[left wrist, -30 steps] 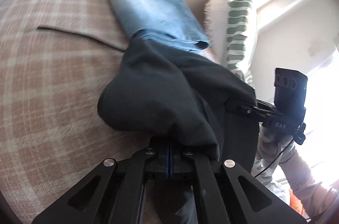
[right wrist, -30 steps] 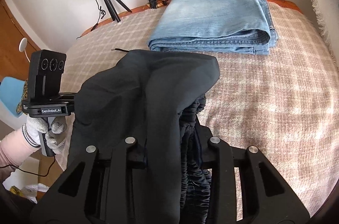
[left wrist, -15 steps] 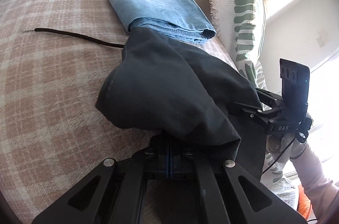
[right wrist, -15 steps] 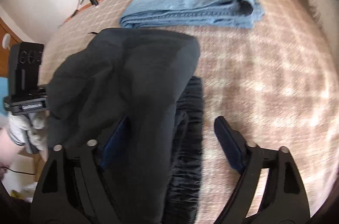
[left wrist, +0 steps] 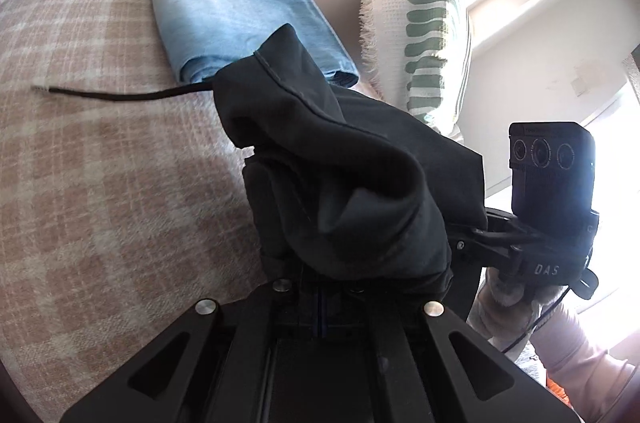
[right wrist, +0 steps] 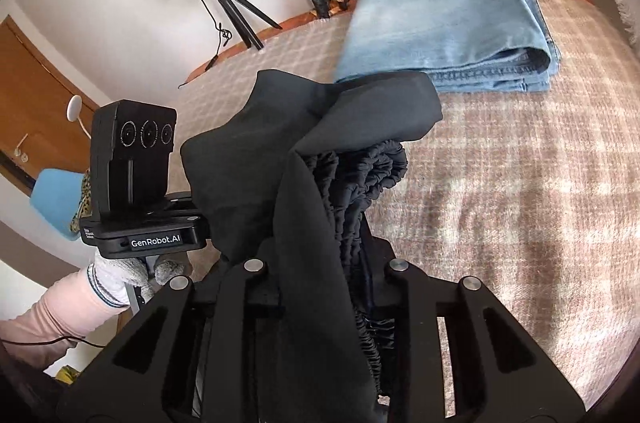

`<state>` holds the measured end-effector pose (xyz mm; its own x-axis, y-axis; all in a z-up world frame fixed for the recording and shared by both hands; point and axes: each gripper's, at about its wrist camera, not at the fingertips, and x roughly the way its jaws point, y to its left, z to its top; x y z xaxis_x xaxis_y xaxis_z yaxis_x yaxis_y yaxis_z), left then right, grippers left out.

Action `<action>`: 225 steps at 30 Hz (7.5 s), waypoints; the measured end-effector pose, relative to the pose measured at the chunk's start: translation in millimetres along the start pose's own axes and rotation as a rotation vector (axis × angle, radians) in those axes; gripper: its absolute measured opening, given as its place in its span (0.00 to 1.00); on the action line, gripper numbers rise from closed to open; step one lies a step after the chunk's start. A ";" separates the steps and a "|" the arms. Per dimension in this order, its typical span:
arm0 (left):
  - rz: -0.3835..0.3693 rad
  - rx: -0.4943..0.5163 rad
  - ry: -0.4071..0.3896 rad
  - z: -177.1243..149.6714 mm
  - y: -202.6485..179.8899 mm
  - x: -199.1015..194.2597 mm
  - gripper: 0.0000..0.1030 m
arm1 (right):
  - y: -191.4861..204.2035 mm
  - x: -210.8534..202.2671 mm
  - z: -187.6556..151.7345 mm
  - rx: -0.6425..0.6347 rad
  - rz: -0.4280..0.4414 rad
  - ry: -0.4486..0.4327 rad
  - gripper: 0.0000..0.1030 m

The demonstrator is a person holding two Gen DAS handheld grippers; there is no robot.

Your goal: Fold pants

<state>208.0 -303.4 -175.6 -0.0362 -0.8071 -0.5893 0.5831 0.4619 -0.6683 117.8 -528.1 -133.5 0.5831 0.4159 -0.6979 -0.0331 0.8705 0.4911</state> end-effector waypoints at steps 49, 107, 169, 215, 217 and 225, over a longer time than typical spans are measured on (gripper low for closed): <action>0.403 0.152 -0.242 260.9 59.7 -6.9 0.00 | -155.0 52.5 228.1 0.108 -0.061 -0.138 0.32; 0.444 0.350 -0.013 145.9 -64.7 96.3 0.00 | -105.2 -13.8 122.2 0.032 -0.393 -0.066 0.39; 0.657 0.312 -0.384 -52.7 -148.9 -115.0 0.77 | 110.0 -82.8 -75.1 -0.201 -0.519 -0.444 1.00; 0.696 0.295 -0.379 -50.8 -157.0 -111.5 0.77 | 103.2 -87.2 -70.9 -0.164 -0.483 -0.449 1.00; 0.705 0.288 -0.378 -50.3 -156.8 -111.5 0.77 | 103.0 -87.2 -70.8 -0.165 -0.483 -0.448 1.00; 0.727 0.267 -0.370 -49.0 -155.0 -111.5 0.77 | 105.0 -86.5 -71.8 -0.164 -0.485 -0.447 1.00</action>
<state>81.9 -267.0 -28.5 0.6602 -0.4340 -0.6130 0.5323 0.8462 -0.0257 5.7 -453.7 -59.0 0.8411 -0.1500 -0.5196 0.2150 0.9743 0.0669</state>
